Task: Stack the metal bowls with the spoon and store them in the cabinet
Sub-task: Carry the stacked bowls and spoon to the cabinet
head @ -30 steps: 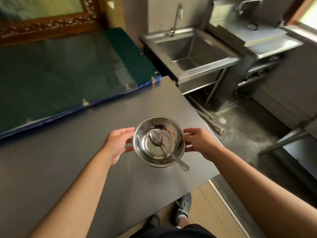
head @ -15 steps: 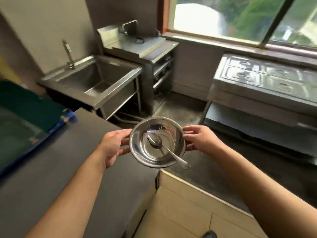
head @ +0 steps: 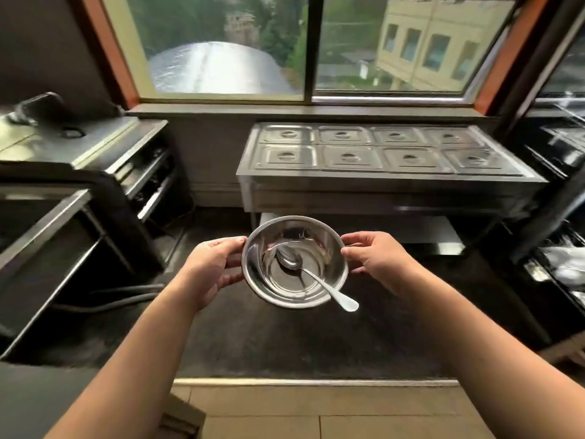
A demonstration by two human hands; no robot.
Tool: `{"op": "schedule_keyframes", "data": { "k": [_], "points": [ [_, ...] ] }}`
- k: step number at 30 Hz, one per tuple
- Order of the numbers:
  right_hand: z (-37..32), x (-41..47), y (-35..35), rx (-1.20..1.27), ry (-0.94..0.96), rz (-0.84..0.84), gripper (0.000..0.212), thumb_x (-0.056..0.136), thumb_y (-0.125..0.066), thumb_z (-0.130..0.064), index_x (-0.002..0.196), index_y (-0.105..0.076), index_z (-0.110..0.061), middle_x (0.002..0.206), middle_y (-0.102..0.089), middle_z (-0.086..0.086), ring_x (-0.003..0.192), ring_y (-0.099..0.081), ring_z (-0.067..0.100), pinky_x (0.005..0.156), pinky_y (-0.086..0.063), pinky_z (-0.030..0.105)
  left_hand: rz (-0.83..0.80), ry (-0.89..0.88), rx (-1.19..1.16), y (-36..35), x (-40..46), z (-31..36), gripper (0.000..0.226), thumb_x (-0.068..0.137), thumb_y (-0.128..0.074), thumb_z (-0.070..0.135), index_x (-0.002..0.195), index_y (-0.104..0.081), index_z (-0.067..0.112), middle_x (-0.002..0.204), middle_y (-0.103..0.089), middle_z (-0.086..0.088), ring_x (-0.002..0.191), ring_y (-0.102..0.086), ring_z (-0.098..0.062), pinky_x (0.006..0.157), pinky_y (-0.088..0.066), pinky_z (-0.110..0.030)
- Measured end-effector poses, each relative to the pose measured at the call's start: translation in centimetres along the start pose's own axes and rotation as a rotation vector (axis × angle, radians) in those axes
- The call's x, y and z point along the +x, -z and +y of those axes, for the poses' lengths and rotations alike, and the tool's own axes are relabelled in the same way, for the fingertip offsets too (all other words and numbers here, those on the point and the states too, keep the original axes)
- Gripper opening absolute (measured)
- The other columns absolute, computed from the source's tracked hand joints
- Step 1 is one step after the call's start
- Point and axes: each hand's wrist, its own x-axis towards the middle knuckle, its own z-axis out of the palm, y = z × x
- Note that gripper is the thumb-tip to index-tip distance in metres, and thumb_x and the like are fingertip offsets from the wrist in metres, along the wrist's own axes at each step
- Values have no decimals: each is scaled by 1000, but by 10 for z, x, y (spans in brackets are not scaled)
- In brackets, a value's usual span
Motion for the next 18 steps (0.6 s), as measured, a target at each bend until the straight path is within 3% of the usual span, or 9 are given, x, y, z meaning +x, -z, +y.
{"op": "schedule_keyframes", "data": {
  "k": [5, 12, 15, 18],
  "points": [
    [22, 14, 95, 30, -33, 158, 18, 92, -71, -3, 108, -73, -11, 96, -78, 10, 78, -73, 17, 59, -53, 26, -137, 10, 65, -102, 40, 14, 19, 98, -59, 17, 99, -76, 11, 80, -78, -2, 66, -72, -14, 60, -59, -30],
    [47, 35, 194, 94, -116, 379, 22, 92, -72, -5, 113, -71, -11, 97, -77, 9, 73, -71, 13, 50, -51, 18, -337, 43, 135, -226, 107, 27, 18, 96, -62, 16, 103, -76, 7, 77, -76, -5, 63, -70, -15, 59, -60, -30],
    [56, 50, 226, 119, -145, 450, 25, 91, -72, -4, 115, -71, -10, 99, -77, 10, 78, -71, 16, 53, -51, 21, -409, 82, 156, -270, 143, 29, 16, 96, -64, 18, 94, -78, 10, 81, -75, -7, 70, -69, -21, 73, -57, -38],
    [61, 71, 259, 147, -183, 540, 25, 91, -73, -4, 115, -71, -9, 99, -77, 11, 78, -71, 18, 56, -51, 25, -506, 107, 158, -319, 187, 34, 19, 96, -63, 19, 87, -78, 11, 80, -75, -7, 67, -69, -20, 65, -58, -34]
  ]
}}
